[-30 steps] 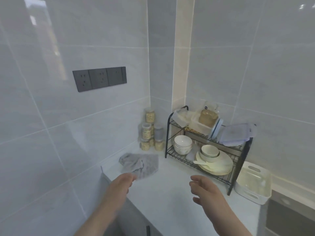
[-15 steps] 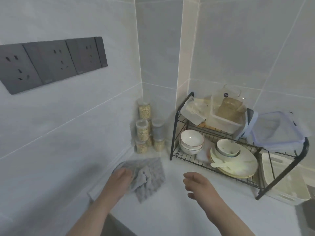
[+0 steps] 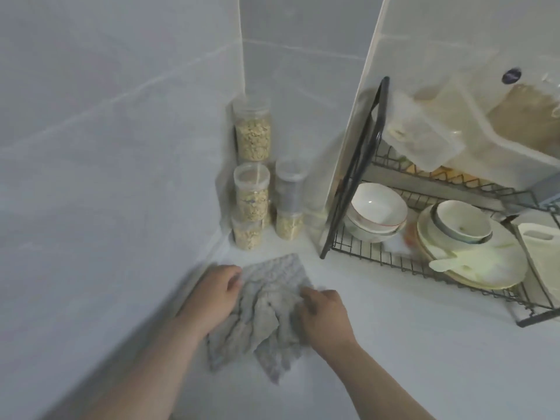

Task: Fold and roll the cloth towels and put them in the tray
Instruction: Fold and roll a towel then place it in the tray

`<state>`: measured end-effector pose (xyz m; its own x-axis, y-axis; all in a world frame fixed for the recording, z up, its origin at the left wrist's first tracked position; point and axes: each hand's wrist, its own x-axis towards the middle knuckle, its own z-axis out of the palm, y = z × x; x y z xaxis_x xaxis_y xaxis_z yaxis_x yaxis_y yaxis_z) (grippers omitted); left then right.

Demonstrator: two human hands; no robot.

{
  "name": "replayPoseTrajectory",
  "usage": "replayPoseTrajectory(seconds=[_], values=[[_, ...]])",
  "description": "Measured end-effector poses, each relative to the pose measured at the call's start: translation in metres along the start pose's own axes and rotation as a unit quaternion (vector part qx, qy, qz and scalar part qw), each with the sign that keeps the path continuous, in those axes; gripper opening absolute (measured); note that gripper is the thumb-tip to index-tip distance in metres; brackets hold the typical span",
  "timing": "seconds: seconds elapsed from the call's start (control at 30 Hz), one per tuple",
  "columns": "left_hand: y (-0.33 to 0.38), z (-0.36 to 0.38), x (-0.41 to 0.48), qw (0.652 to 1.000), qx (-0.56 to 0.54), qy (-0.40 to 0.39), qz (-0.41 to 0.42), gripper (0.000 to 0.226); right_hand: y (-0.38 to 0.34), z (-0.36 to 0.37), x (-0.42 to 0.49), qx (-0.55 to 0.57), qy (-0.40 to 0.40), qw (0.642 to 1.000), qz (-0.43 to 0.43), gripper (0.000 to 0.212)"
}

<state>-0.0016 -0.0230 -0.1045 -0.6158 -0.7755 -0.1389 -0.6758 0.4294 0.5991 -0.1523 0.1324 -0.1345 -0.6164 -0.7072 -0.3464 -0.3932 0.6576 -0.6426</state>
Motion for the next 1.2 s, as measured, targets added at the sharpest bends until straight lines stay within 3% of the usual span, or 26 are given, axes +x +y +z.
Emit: replayPoseTrajectory(seconds=[0.1, 0.2, 0.3, 0.37, 0.43, 0.53, 0.7, 0.87, 0.97, 1.07, 1.13, 1.2], values=[[-0.020, 0.026, 0.009, 0.999, 0.043, 0.023, 0.013, 0.039, 0.022, 0.027, -0.005, -0.133, 0.142, 0.972, -0.128, 0.033], [-0.027, 0.042, 0.012, 0.994, 0.088, 0.057, 0.025, 0.060, 0.032, 0.039, -0.004, -0.128, 0.215, 0.952, -0.176, 0.031], [-0.029, 0.047, 0.011, 0.993, 0.067, 0.083, 0.044, 0.042, 0.036, 0.038, -0.001, -0.082, 0.225, 0.951, -0.198, 0.004], [-0.028, 0.047, 0.008, 0.991, 0.017, 0.109, 0.077, 0.007, 0.037, 0.036, -0.002, -0.055, 0.217, 0.955, -0.195, 0.015], [-0.031, 0.052, 0.005, 0.981, -0.020, 0.152, 0.117, 0.017, 0.037, 0.033, -0.005, -0.008, 0.212, 0.960, -0.184, 0.018], [-0.033, 0.055, -0.002, 0.954, -0.025, 0.234, 0.185, 0.014, 0.039, 0.029, -0.009, 0.098, 0.208, 0.958, -0.170, 0.019], [-0.018, 0.060, -0.027, 0.945, -0.085, 0.261, 0.175, 0.022, 0.042, 0.018, -0.034, 0.283, 0.216, 0.922, -0.151, 0.019], [0.021, 0.049, -0.070, 0.963, -0.092, 0.128, 0.218, 0.016, 0.050, -0.029, -0.100, 0.264, 0.255, 0.909, -0.197, 0.040], [0.057, 0.040, -0.100, 0.951, -0.173, 0.007, 0.257, 0.053, 0.046, -0.060, -0.144, 0.214, 0.232, 0.915, -0.249, 0.048], [0.107, 0.032, -0.139, 0.906, -0.210, -0.121, 0.346, 0.080, 0.036, -0.083, -0.190, 0.179, 0.157, 0.923, -0.303, 0.045], [0.136, 0.029, -0.157, 0.881, -0.184, -0.198, 0.388, 0.063, 0.033, -0.097, -0.216, 0.151, 0.137, 0.922, -0.330, 0.039], [0.156, 0.022, -0.174, 0.874, -0.173, -0.227, 0.394, 0.046, 0.034, -0.107, -0.238, 0.106, 0.163, 0.921, -0.338, 0.028]])
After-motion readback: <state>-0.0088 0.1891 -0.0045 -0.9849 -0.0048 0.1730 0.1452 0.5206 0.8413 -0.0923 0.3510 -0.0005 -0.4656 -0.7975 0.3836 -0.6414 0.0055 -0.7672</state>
